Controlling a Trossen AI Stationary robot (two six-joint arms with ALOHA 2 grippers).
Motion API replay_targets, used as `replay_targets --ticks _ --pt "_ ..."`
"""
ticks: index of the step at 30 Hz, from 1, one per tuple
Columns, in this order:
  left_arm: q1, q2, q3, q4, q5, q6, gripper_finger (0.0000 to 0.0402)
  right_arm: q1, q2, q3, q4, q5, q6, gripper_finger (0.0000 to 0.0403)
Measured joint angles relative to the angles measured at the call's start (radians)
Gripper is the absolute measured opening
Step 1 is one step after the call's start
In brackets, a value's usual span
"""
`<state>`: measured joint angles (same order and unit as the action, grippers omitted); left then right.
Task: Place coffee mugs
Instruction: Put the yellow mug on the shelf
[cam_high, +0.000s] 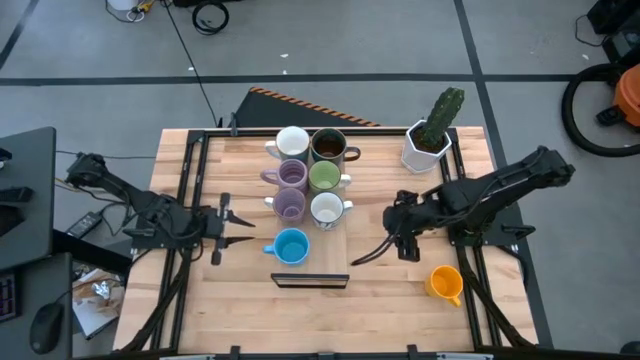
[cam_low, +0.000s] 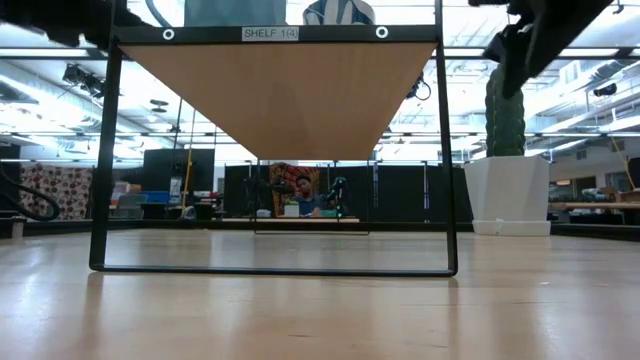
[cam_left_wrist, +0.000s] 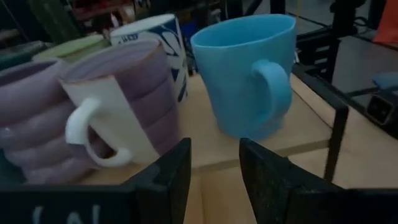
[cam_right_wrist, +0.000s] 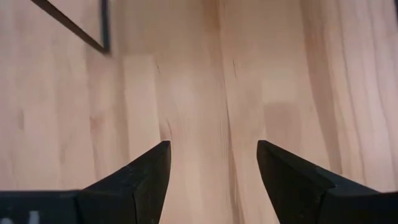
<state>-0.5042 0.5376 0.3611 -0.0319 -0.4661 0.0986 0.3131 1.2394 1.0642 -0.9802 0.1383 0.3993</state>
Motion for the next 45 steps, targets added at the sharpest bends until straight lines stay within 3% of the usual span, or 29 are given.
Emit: replay_targets --ticks 6,10,19,24,31,41,45 --pt "0.004 -0.064 -0.125 0.209 -0.007 0.125 0.0142 0.049 0.118 0.136 -0.234 -0.001 0.113 0.0239" --pt "0.004 -0.069 -0.202 0.413 -0.023 0.23 0.0142 0.087 0.14 0.15 -0.302 -0.007 0.201 0.0235" --pt "0.004 -0.069 -0.316 0.679 -0.057 0.386 0.0142 0.179 0.108 0.137 -0.392 -0.23 0.463 0.0234" --pt "0.004 -0.069 -0.316 0.689 -0.076 0.388 0.0142 0.236 0.105 0.137 -0.461 -0.319 0.633 0.0231" --pt "0.004 -0.069 -0.316 0.704 -0.079 0.442 0.0142 0.316 0.105 0.137 -0.392 -0.43 1.021 0.0232" --pt "0.004 -0.069 -0.316 0.708 -0.079 0.511 0.0142 0.559 0.13 0.136 -0.27 -0.288 1.562 0.0233" --pt "0.004 -0.069 -0.316 0.729 -0.079 0.519 0.0142 0.608 0.184 0.136 -0.239 -0.326 1.66 0.0233"
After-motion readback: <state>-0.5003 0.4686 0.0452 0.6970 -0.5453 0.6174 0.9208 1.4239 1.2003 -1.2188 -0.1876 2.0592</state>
